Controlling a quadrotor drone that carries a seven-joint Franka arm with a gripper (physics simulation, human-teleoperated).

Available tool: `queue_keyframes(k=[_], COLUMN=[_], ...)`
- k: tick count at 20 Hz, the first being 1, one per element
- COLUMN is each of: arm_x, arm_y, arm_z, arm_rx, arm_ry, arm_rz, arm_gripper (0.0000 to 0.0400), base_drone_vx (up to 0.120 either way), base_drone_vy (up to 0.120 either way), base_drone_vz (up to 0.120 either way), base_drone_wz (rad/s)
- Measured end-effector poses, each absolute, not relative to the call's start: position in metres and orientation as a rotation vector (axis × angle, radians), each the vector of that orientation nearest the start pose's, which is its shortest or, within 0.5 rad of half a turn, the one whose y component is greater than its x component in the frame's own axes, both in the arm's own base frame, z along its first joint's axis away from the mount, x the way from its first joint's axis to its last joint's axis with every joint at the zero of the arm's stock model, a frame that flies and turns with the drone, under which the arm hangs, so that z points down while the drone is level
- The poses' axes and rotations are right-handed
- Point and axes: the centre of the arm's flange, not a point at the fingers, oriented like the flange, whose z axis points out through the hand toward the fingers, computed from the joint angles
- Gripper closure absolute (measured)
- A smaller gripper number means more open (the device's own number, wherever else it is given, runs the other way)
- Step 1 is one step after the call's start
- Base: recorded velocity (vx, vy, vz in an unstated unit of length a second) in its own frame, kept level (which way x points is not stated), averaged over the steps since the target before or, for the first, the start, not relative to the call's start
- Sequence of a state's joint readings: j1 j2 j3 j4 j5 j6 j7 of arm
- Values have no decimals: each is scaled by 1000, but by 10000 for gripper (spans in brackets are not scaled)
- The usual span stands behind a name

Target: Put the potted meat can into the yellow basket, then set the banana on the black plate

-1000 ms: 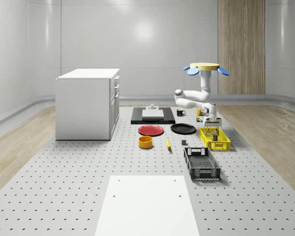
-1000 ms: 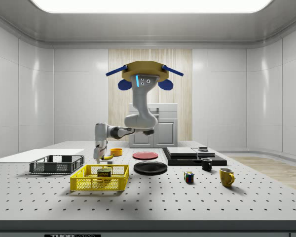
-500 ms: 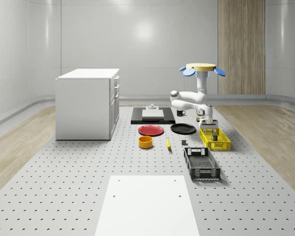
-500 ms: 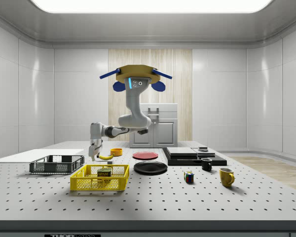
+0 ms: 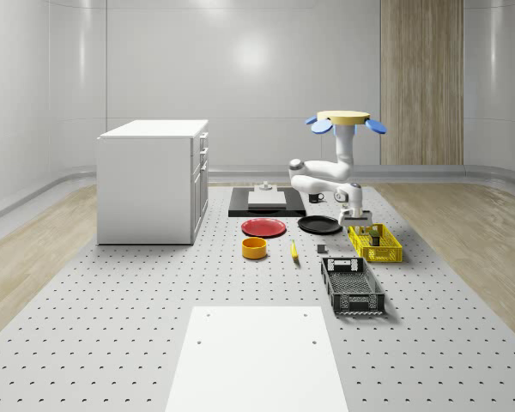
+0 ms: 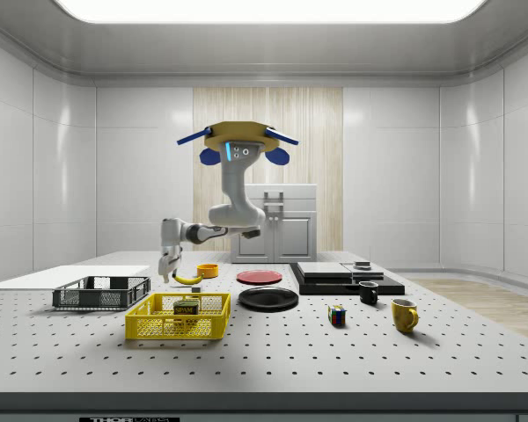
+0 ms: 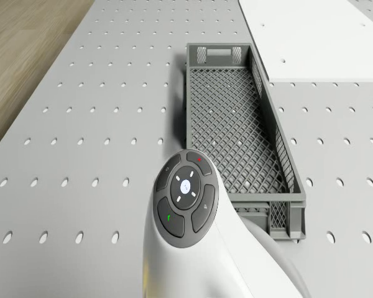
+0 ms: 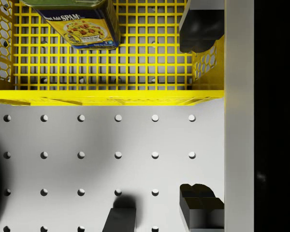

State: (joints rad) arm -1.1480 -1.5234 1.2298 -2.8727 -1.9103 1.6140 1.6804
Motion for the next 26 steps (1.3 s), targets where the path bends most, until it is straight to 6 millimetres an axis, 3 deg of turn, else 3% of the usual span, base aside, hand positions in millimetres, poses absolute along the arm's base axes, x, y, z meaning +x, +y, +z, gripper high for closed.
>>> queue_keyframes(k=[12, 26], arm_x=[297, 297], arm_y=[0, 0], arm_z=[527, 527], arm_rx=[1, 1], arm_ry=[-2, -2], arm_rz=[786, 786], arm_gripper=[0, 0], base_drone_vx=[0, 0], base_drone_vy=[-120, -120], base_drone_vz=[-50, -6], base_drone_wz=[0, 0])
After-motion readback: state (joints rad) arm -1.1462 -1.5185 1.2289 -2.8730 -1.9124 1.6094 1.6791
